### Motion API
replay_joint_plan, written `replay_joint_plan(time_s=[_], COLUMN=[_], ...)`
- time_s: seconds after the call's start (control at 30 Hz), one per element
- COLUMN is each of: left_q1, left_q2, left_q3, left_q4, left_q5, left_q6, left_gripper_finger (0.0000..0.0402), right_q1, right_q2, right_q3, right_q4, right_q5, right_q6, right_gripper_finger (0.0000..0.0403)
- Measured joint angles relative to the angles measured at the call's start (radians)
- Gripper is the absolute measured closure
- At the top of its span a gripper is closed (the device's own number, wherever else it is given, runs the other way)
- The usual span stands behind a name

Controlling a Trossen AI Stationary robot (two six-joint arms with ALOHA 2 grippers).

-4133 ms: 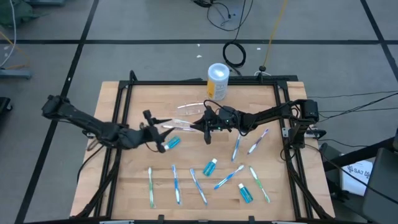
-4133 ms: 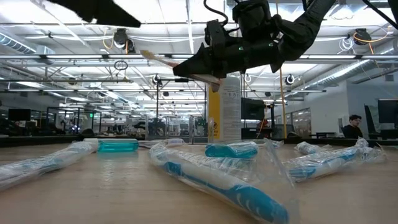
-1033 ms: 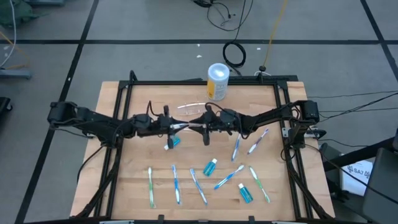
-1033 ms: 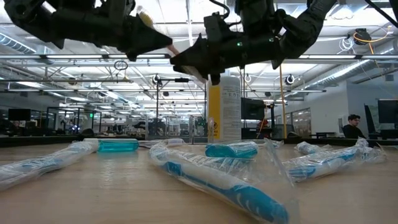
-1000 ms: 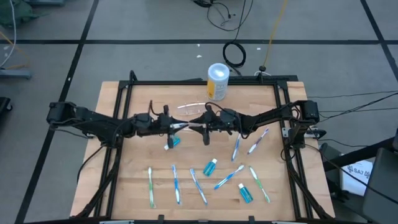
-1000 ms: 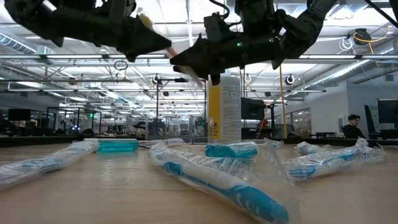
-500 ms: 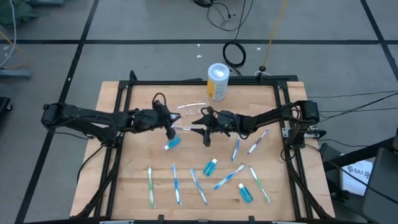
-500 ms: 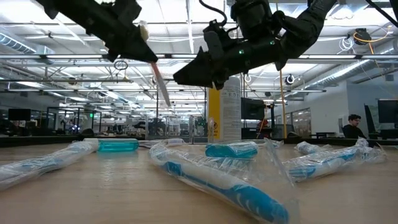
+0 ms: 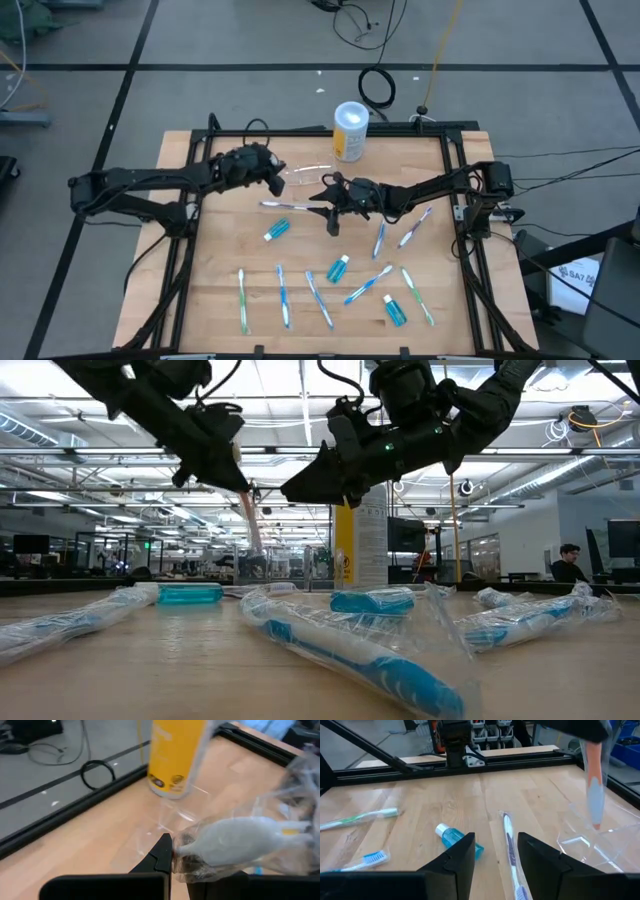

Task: Pick & Place toothbrushing station
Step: Put the orange toothbrush into the left section of the transparent organizer

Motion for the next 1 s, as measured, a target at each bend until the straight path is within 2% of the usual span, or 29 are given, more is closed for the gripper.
replay_joint_plan(time_s=[0.2, 0.33, 0.73, 0.87, 1.0], left_q1=[0.046, 0.054, 0.037, 0.016, -0.014], left_q2=[0.083, 0.127, 0.161, 0.149, 0.116], left_q3=[0.0, 0.0, 0.0, 0.0, 0.0], left_q4=[0.0, 0.002, 0.003, 0.002, 0.001], left_q5=[0.027, 0.036, 0.021, -0.001, -0.072], left_q6=[-0.007, 0.063, 0.101, 0.153, 0.184], left_gripper_finger=[0.038, 0.0375, 0.0272, 0.0253, 0.0246], right_q1=[0.0, 0.0, 0.0, 0.0, 0.0], right_q2=[0.0, 0.0, 0.0, 0.0, 0.0], right_q3=[0.0, 0.0, 0.0, 0.0, 0.0], right_q4=[-0.01, -0.011, -0.015, -0.015, -0.015], right_q5=[0.0, 0.0, 0.0, 0.0, 0.0], right_q6=[0.0, 0.0, 0.0, 0.0, 0.0], right_gripper_finger=[0.0259, 0.0259, 0.0261, 0.0262, 0.0263])
